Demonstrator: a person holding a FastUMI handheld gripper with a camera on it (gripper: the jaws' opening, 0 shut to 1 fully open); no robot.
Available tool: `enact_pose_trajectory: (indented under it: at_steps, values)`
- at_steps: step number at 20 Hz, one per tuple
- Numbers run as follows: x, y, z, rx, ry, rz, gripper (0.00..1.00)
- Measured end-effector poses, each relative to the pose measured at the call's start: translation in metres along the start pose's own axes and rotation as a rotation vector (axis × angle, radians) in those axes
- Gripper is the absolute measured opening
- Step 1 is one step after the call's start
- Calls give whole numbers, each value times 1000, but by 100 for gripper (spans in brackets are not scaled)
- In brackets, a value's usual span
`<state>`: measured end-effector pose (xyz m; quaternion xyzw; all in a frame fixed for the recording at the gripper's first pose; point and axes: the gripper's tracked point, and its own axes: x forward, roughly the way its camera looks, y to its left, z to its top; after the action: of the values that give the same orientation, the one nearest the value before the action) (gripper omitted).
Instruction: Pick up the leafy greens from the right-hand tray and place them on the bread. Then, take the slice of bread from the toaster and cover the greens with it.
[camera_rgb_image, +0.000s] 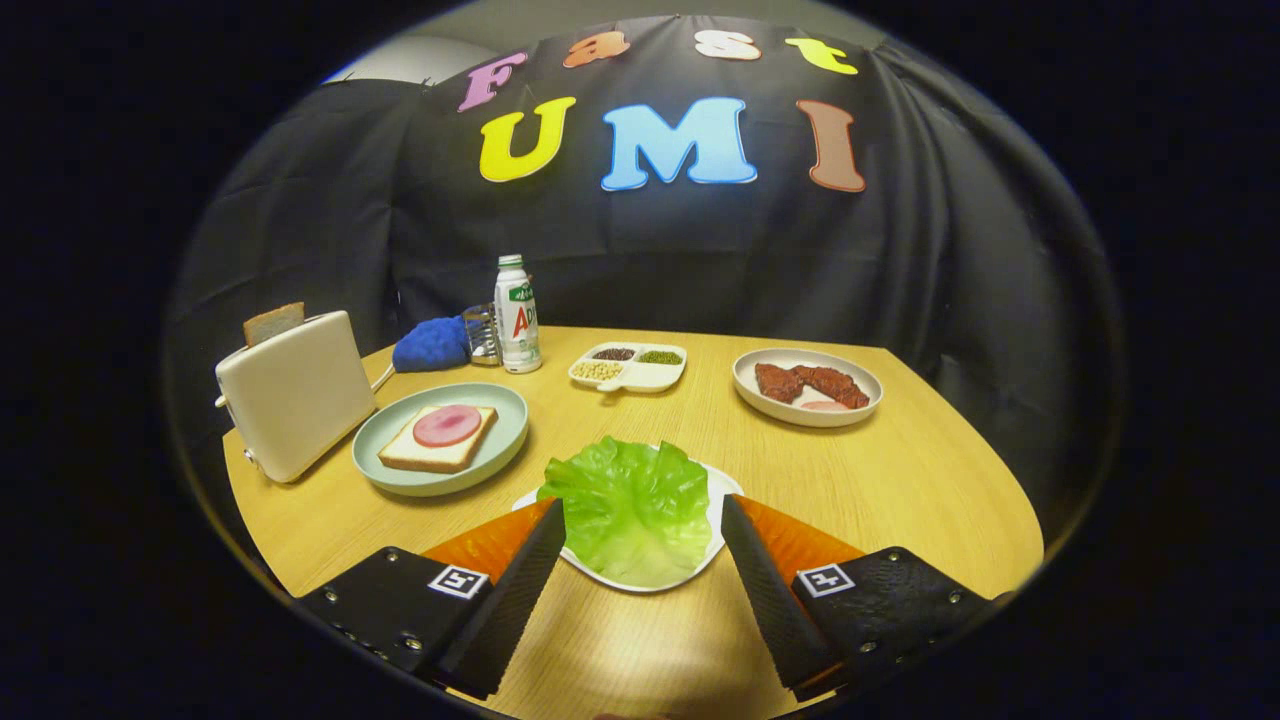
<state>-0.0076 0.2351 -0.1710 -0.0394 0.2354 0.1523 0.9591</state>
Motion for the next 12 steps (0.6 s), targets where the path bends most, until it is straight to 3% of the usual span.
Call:
enact_pose_trajectory:
  at_steps: [3,4,5,6,8,10,12]
  values:
    - [11,1,-13,-18,58,-7,92]
    - [12,1,-14,-19,69,-4,85]
    - [16,-1,-14,-23,75,-16,84]
    - [18,-5,-16,-23,89,-30,73]
    - [20,-2,-24,45,141,-2,35]
    - [20,3,-30,126,190,45,7]
    - [18,1,-17,118,143,54,7]
